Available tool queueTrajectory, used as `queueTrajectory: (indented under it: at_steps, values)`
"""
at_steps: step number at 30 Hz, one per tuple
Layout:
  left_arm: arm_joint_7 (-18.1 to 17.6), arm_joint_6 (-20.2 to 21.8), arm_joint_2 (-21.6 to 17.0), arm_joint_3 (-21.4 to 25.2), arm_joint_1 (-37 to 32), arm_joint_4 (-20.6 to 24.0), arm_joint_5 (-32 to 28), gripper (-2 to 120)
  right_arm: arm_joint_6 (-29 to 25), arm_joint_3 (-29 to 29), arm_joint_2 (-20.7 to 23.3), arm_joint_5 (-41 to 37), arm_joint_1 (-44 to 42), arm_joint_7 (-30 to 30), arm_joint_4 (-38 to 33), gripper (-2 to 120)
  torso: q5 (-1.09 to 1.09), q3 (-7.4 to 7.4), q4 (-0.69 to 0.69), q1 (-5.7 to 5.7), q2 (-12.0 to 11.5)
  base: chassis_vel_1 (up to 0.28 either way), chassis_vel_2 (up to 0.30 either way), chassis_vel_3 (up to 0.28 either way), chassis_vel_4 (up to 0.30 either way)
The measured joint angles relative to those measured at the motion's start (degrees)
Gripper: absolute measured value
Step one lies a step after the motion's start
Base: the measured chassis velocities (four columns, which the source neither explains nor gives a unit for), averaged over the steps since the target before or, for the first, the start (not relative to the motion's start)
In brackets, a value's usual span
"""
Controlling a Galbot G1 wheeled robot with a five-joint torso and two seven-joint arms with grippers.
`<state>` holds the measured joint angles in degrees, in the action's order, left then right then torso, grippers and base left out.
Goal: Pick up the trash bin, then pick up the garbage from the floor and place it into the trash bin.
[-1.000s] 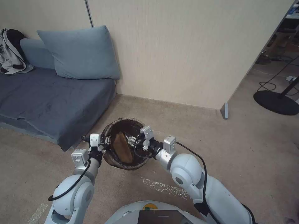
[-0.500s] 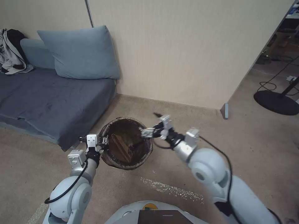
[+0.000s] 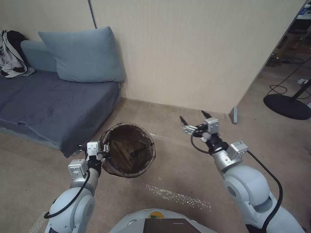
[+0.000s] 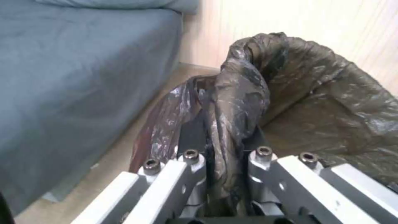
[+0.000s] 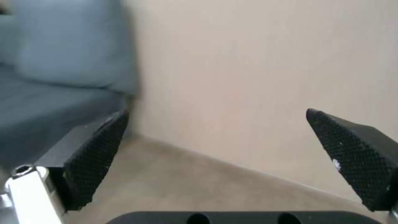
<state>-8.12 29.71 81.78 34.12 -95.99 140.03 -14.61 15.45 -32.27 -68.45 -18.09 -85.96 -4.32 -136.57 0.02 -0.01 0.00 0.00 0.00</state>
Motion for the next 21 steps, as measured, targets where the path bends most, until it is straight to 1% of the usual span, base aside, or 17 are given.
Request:
queueTrajectory:
  at_steps: [1,4,5,8,10,11,13,14,15,17,21]
  values:
    - [0.0,0.0,-0.1,0.2,-0.1,0.3,0.5,7,-1.3,-1.4,-2.1,1.8,-1.5,0.2,0.0,100,0.00,0.00,0.00,0.00,0.0,0.000,0.000,0.000,0.000]
    - [0.1,0.1,-0.3,0.4,-0.3,1.1,1.0,7,-4.7,-4.5,-6.1,5.4,-5.1,1.9,0.4,100,-0.02,0.00,-0.01,0.00,0.0,0.000,0.000,0.000,0.000]
    - [0.1,0.1,-0.3,0.4,-0.3,1.1,1.0,7,-4.7,-4.5,-6.1,5.4,-5.1,1.9,0.4,100,-0.02,0.00,-0.01,0.00,0.0,0.000,0.000,0.000,0.000]
    - [0.4,0.1,-0.7,0.5,-0.6,1.6,2.0,7,-8.0,-5.7,-9.2,7.9,-8.1,3.1,0.8,100,-0.02,0.00,-0.01,0.00,0.0,0.000,0.000,0.000,0.000]
    - [0.4,0.1,-0.7,0.5,-0.6,1.8,2.1,7,-8.5,-5.7,-9.8,8.4,-8.5,3.1,0.8,100,-0.02,0.00,0.00,0.00,0.0,0.000,0.000,0.000,0.000]
    - [0.5,0.1,-0.8,0.5,-0.7,2.0,2.3,7,-10.3,-5.7,-11.4,10.3,-9.8,3.1,1.0,100,-0.02,0.00,0.00,0.00,0.0,0.000,0.000,0.000,0.000]
    - [0.6,0.1,-0.9,0.5,-0.6,2.2,2.3,7,-11.9,-5.7,-12.4,11.6,-11.4,2.9,0.9,100,-0.02,0.00,0.02,0.00,0.0,0.000,0.000,0.000,0.000]
    - [0.7,0.2,-1.0,0.6,-0.5,2.2,2.3,7,-12.6,-5.8,-12.6,11.9,-12.4,2.7,0.8,100,-0.02,0.00,-0.02,0.00,0.0,0.000,0.000,0.000,0.000]
    - [0.7,0.2,-1.0,0.6,-0.5,2.2,2.3,7,-12.6,-5.8,-12.6,11.9,-12.4,2.7,0.8,100,-0.02,0.00,-0.02,0.00,0.0,0.000,0.000,0.000,0.000]
    - [0.7,0.2,-1.0,0.6,-0.4,2.3,2.3,7,-14.3,-6.4,-12.5,12.3,-14.1,2.2,0.7,100,-0.02,0.00,0.01,0.00,0.0,0.013,0.025,0.018,0.021]
    - [0.7,0.3,-0.8,0.6,-0.5,2.6,2.4,7,-17.4,-7.2,-12.3,12.6,-17.0,1.9,0.6,100,-0.02,0.00,0.00,0.00,0.0,0.019,0.012,0.017,0.014]
